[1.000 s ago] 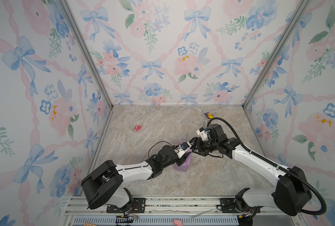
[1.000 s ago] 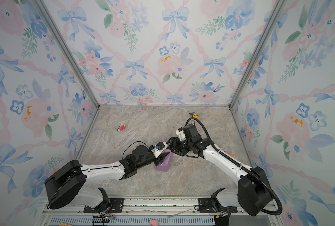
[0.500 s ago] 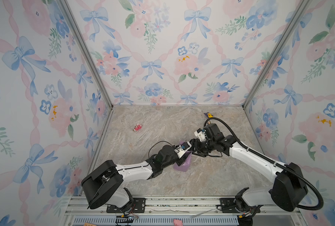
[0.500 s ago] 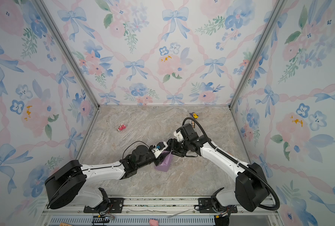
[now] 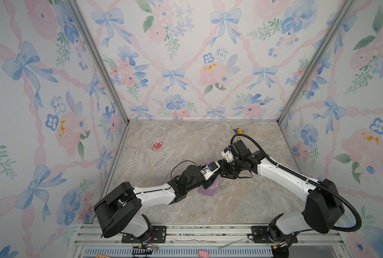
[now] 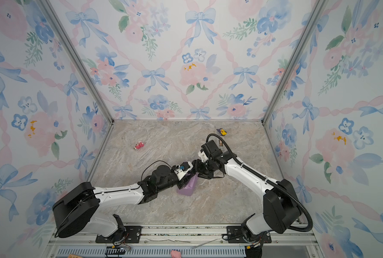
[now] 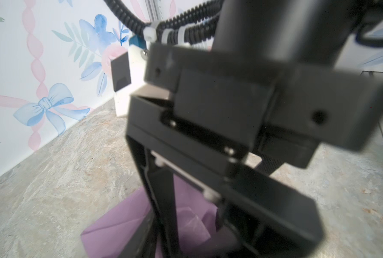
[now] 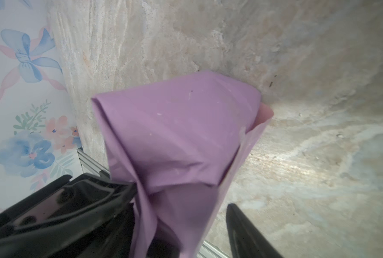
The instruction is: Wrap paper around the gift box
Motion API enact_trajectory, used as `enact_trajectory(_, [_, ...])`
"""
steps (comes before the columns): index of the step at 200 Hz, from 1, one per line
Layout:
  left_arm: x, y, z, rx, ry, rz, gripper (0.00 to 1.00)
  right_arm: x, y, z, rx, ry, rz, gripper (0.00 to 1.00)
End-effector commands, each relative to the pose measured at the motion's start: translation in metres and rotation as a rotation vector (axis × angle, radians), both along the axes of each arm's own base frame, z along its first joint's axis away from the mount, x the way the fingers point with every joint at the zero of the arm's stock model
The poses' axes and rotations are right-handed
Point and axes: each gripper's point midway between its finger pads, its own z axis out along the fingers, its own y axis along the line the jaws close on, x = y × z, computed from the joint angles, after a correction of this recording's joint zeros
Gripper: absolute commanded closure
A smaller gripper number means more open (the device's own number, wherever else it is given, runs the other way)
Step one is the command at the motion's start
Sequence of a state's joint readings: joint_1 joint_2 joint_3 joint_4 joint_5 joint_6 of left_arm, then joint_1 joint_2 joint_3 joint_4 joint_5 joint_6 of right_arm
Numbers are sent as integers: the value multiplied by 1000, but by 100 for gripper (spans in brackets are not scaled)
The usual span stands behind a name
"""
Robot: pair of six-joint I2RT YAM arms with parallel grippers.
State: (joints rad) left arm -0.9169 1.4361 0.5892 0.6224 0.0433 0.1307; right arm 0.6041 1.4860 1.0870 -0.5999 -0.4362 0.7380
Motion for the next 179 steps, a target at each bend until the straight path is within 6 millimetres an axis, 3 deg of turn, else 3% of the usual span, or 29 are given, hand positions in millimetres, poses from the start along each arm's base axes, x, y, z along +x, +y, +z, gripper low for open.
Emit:
enact_trajectory(1, [-15,6,-39,125,87,-34,49,-6,-8,-11,-75,24,19,38])
enact_trajectory(35, [-14,9,-15,64,95,-7,36,-8,-11,-20,-79,39,9,53])
enact_trajectory(61, [-9,15,19,-27,116,28,26,-8,-10,-23,-65,42,8,60])
enact_trajectory(84, [0,32,48,-143,151,97,25,-8,-5,-25,-36,43,16,64])
enact_trajectory(102, [11,54,58,-239,236,204,26,-8,-2,-26,-11,44,22,66])
enact_trajectory(130, [16,80,45,-310,402,319,28,-7,0,-28,10,45,21,69])
enact_trajectory(179, [-1,81,-6,-316,676,380,28,-5,-1,-26,29,32,13,70])
